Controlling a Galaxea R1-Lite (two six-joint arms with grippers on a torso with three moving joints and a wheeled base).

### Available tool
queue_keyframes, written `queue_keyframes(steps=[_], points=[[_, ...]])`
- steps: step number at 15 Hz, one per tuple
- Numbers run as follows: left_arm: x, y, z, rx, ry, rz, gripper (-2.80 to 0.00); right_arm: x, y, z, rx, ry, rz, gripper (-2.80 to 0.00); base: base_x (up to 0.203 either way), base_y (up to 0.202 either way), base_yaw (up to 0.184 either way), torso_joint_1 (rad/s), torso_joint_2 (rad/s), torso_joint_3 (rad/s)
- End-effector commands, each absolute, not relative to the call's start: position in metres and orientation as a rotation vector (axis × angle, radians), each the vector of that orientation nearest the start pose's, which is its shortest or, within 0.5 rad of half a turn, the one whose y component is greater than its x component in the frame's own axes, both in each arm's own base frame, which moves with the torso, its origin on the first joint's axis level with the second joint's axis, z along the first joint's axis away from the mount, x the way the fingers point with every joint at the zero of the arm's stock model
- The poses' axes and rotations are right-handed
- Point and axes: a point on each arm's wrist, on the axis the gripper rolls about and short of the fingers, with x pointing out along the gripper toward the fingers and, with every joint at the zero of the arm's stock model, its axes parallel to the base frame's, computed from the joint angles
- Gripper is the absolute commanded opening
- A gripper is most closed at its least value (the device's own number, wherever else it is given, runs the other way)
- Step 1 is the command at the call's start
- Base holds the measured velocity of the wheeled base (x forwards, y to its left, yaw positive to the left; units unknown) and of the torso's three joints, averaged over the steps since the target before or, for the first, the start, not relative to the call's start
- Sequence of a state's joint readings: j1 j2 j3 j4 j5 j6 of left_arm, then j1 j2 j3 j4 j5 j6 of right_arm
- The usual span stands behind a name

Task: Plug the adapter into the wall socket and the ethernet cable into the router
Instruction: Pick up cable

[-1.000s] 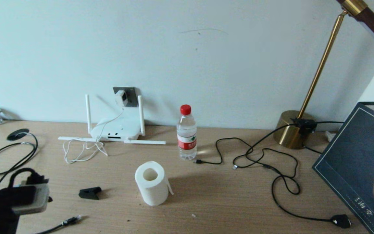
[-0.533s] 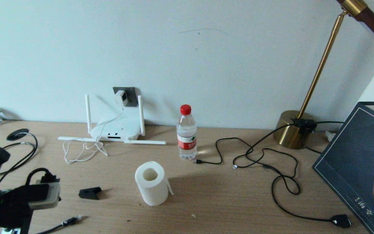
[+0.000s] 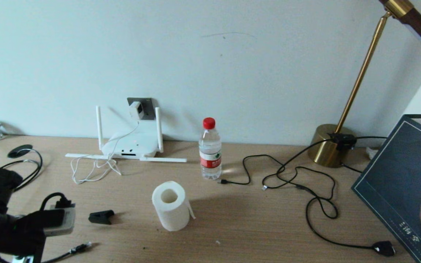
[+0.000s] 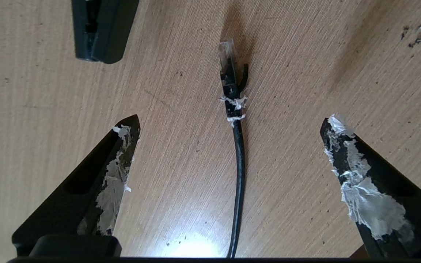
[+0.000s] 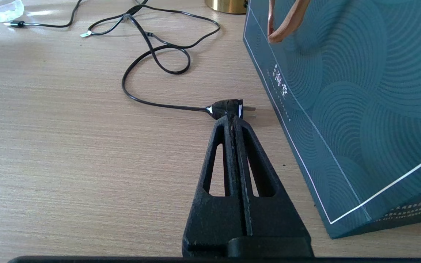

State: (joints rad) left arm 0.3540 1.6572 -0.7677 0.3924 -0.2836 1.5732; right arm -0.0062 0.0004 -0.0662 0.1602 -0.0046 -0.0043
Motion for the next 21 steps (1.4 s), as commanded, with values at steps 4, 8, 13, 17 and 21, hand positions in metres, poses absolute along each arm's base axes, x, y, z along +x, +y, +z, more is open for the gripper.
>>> queue_keyframes(steps=[4,8,13,17,21], points=[[0.218,0.074,0.106,0.963,0.945,-0.865,0.00,-0.029,0.000,0.077,-0.005,0.097,-0.011,-2.80,0.000,0.000,0.000,0.000,0.00,0.000],[0.220,0.076,0.102,0.955,0.949,-0.858,-2.80,-0.029,0.000,0.077,-0.005,0.097,-0.011,-2.80,0.000,0.000,0.000,0.000,0.00,0.000],[0.219,0.076,0.101,0.950,0.954,-0.861,-2.80,-0.029,0.000,0.077,-0.005,0.097,-0.011,-2.80,0.000,0.000,0.000,0.000,0.00,0.000],[0.216,0.075,0.100,0.948,0.958,-0.862,-2.80,-0.029,0.000,0.077,-0.005,0.095,-0.011,-2.80,0.000,0.000,0.000,0.000,0.00,0.000],[0.210,0.073,0.099,0.944,0.960,-0.867,-2.80,-0.029,0.000,0.077,-0.005,0.096,-0.011,-2.80,0.000,0.000,0.000,0.000,0.00,0.000]])
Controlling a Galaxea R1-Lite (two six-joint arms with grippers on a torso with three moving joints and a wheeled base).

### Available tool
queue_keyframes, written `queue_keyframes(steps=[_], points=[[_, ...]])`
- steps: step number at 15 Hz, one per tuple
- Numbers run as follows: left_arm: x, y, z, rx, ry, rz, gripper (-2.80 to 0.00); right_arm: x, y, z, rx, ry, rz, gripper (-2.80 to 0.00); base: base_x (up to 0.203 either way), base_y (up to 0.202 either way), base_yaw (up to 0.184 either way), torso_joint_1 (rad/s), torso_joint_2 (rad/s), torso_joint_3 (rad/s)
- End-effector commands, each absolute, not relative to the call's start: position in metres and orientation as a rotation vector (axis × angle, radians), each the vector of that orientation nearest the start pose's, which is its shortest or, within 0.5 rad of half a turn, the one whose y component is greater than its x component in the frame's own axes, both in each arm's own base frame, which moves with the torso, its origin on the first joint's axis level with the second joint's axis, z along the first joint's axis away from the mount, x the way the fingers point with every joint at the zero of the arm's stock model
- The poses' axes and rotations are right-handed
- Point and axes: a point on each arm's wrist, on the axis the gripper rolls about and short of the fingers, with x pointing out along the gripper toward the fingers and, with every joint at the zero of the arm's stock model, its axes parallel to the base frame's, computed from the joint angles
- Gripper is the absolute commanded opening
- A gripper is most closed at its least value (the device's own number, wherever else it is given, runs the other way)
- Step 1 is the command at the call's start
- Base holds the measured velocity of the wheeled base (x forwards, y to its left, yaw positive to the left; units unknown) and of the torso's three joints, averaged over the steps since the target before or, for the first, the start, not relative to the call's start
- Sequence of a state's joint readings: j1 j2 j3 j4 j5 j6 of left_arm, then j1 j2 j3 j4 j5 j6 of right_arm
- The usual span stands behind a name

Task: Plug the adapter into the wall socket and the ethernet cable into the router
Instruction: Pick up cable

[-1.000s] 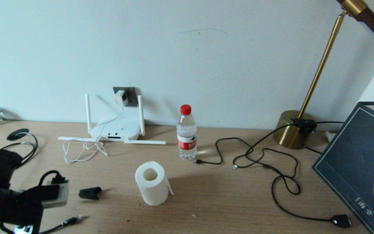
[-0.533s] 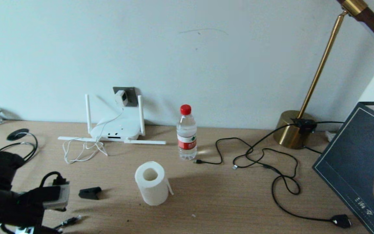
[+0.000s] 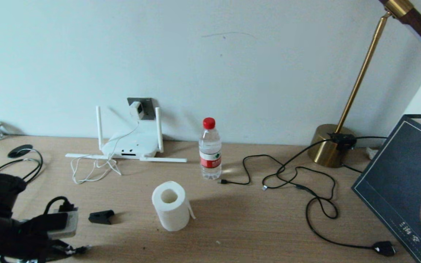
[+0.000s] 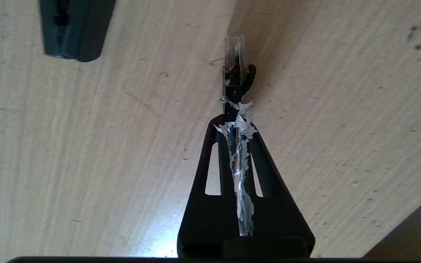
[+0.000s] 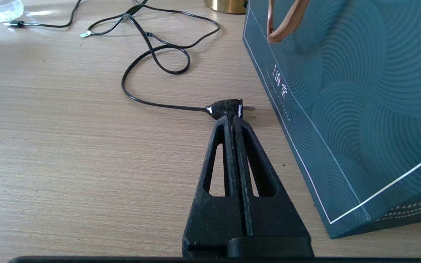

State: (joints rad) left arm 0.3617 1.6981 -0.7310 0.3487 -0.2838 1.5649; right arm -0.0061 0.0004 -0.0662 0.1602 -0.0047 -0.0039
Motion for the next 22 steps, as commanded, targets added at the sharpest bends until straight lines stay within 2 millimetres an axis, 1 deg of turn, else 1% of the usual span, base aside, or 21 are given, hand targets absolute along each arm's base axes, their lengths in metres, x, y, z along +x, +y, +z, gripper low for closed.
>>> queue_keyframes(steps=[1,3,7,8,9,13,16,19,21,22], points=[[0.209,0.072,0.103,0.955,0.948,-0.861,-2.80,-0.029,0.000,0.077,-0.005,0.097,-0.011,-2.80,0.000,0.000,0.000,0.000,0.00,0.000],[0.203,0.070,0.117,0.988,0.909,-0.830,-2.80,-0.029,0.000,0.077,-0.005,0.095,-0.011,-2.80,0.000,0.000,0.000,0.000,0.00,0.000],[0.172,0.057,0.154,1.014,0.827,-0.808,-2.80,-0.029,0.000,0.077,-0.005,0.095,-0.011,-2.80,0.000,0.000,0.000,0.000,0.00,0.000],[0.166,0.054,0.164,1.025,0.797,-0.807,-2.80,-0.029,0.000,0.077,-0.005,0.096,-0.011,-2.80,0.000,0.000,0.000,0.000,0.00,0.000],[0.166,0.052,0.176,1.053,0.743,-0.793,-2.80,-0.029,0.000,0.077,-0.005,0.097,-0.011,-2.80,0.000,0.000,0.000,0.000,0.00,0.000],[0.179,0.033,0.213,1.182,0.546,-0.801,-2.80,-0.029,0.000,0.077,-0.005,0.097,-0.011,-2.80,0.000,0.000,0.000,0.000,0.00,0.000],[0.191,0.022,0.245,1.272,0.414,-0.744,-2.80,-0.029,0.000,0.077,-0.006,0.095,-0.012,-2.80,0.000,0.000,0.000,0.000,0.00,0.000],[0.204,-0.002,0.272,1.332,0.286,-0.651,-2.80,-0.029,0.000,0.077,-0.005,0.097,-0.012,-2.80,0.000,0.000,0.000,0.000,0.00,0.000],[0.208,-0.019,0.286,1.362,0.239,-0.567,-2.80,-0.029,0.000,0.077,-0.008,0.096,-0.015,-2.80,0.000,0.000,0.000,0.000,0.00,0.000],[0.210,-0.025,0.290,1.370,0.203,-0.548,-2.80,-0.029,0.000,0.077,-0.007,0.097,-0.014,-2.80,0.000,0.000,0.000,0.000,0.00,0.000]])
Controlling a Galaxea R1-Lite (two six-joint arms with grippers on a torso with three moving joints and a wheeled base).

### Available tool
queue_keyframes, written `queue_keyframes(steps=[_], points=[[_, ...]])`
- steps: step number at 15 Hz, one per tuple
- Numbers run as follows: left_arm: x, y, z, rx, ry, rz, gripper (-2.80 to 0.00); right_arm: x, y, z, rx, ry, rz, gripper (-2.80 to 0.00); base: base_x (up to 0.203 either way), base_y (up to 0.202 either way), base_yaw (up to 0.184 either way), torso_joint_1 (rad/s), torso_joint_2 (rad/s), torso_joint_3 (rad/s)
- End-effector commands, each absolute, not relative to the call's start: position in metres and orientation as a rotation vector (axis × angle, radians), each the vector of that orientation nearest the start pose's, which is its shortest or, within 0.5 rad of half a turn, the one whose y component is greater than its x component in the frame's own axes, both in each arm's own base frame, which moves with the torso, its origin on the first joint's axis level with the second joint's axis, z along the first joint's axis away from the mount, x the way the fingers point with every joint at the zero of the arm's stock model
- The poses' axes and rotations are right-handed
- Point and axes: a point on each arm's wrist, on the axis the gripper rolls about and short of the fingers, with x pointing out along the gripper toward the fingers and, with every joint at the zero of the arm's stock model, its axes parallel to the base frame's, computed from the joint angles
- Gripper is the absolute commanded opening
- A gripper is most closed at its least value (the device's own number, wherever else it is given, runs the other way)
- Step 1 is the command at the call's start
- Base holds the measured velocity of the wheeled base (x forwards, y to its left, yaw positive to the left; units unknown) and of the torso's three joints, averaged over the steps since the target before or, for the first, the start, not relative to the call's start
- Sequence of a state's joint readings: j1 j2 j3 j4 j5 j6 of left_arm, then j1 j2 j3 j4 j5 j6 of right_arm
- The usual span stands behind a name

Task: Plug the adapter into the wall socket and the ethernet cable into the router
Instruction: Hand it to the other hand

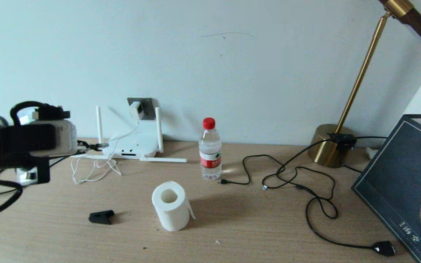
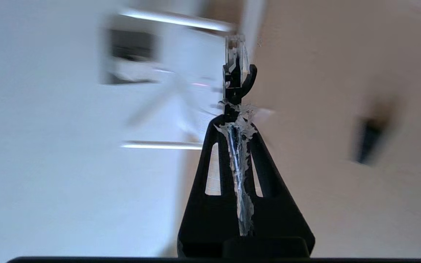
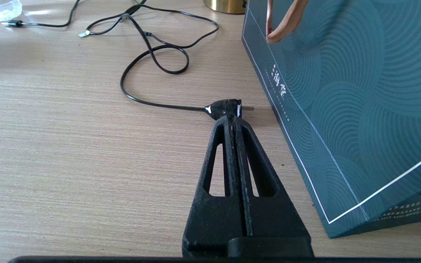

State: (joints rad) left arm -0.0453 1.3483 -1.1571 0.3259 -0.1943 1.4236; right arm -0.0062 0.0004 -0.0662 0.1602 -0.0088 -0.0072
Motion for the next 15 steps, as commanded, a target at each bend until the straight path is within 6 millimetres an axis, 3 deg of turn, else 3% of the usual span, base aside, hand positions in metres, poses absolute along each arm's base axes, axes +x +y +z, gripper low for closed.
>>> queue_keyframes(steps=[1,2,5,9,12,15], points=[[0.212,-0.031,0.291,1.377,0.173,-0.552,-2.80,-0.028,0.000,0.077,-0.003,0.096,-0.018,-2.80,0.000,0.000,0.000,0.000,0.00,0.000],[0.213,-0.037,0.291,1.381,0.150,-0.565,-2.80,-0.030,0.000,0.084,0.003,0.069,-0.022,-2.80,0.000,0.000,0.000,0.000,0.00,0.000],[0.212,-0.045,0.286,1.369,0.137,-0.604,-2.80,-0.038,0.001,0.129,0.094,0.005,0.041,-2.80,0.000,0.000,0.000,0.000,0.00,0.000],[0.210,-0.065,0.274,1.320,0.071,-0.677,-2.80,0.002,0.009,0.169,0.350,0.311,0.371,-2.80,0.000,0.000,0.000,0.000,0.00,0.000],[0.215,-0.067,0.274,1.308,0.049,-0.703,-2.80,0.029,0.014,0.195,0.483,0.380,0.601,-2.80,0.000,0.000,0.000,0.000,0.00,0.000],[0.228,-0.079,0.283,1.312,-0.014,-0.699,-2.80,0.062,0.015,0.219,0.520,0.448,0.672,-2.80,0.000,0.000,0.000,0.000,0.00,0.000]])
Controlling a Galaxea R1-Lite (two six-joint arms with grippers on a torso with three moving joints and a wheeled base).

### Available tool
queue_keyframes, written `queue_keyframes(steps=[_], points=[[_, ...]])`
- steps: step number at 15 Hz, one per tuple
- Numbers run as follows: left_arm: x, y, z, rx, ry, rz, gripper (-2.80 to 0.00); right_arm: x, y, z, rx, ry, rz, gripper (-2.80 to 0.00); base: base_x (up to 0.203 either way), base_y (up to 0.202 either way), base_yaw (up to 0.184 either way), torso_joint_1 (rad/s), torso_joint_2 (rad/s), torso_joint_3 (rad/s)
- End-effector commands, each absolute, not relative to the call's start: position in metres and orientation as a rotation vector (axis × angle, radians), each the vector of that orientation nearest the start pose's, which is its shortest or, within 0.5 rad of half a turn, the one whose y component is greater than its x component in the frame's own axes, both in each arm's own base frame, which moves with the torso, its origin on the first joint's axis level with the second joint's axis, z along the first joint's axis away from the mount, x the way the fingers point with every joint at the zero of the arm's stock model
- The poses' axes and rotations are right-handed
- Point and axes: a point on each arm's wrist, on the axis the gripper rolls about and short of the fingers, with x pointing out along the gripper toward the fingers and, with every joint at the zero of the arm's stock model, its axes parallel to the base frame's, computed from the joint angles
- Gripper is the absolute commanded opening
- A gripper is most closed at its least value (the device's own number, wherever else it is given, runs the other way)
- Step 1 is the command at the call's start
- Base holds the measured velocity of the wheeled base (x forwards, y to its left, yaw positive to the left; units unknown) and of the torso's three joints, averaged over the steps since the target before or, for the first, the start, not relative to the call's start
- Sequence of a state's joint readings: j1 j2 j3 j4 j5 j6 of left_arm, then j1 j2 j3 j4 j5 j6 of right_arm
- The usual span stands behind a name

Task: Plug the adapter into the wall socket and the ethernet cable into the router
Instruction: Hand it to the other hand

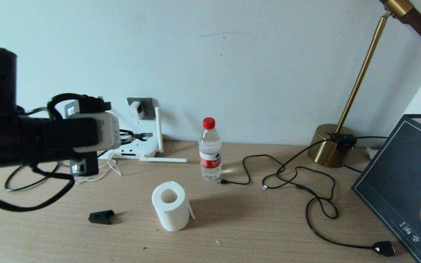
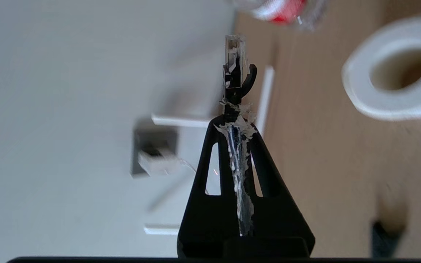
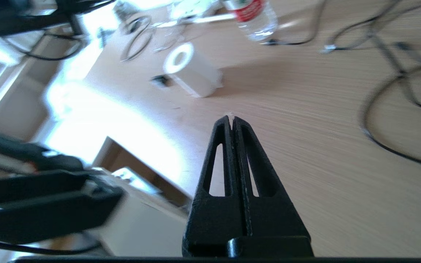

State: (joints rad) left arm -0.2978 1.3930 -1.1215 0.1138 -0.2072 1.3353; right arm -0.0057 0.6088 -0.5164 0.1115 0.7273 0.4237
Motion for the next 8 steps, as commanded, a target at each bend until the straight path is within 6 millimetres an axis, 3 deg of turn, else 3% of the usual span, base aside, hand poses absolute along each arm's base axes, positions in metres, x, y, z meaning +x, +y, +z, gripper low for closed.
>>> queue_keyframes(steps=[1,5,6,8], points=[[0.234,-0.082,0.286,1.313,-0.022,-0.698,-2.80,0.079,0.016,0.225,0.534,0.484,0.675,-2.80,0.000,0.000,0.000,0.000,0.00,0.000],[0.239,-0.086,0.296,1.282,-0.032,-0.734,-2.80,0.152,0.030,0.249,0.541,0.577,0.757,-2.80,0.000,0.000,0.000,0.000,0.00,0.000],[0.237,-0.093,0.297,1.279,-0.039,-0.764,-2.80,0.167,0.039,0.258,0.529,0.582,0.802,0.00,0.000,0.000,0.000,0.000,0.00,0.000],[0.242,-0.110,0.303,1.280,-0.084,-0.805,-2.80,0.193,0.057,0.264,0.513,0.600,0.841,0.00,0.000,0.000,0.000,0.000,0.00,0.000]])
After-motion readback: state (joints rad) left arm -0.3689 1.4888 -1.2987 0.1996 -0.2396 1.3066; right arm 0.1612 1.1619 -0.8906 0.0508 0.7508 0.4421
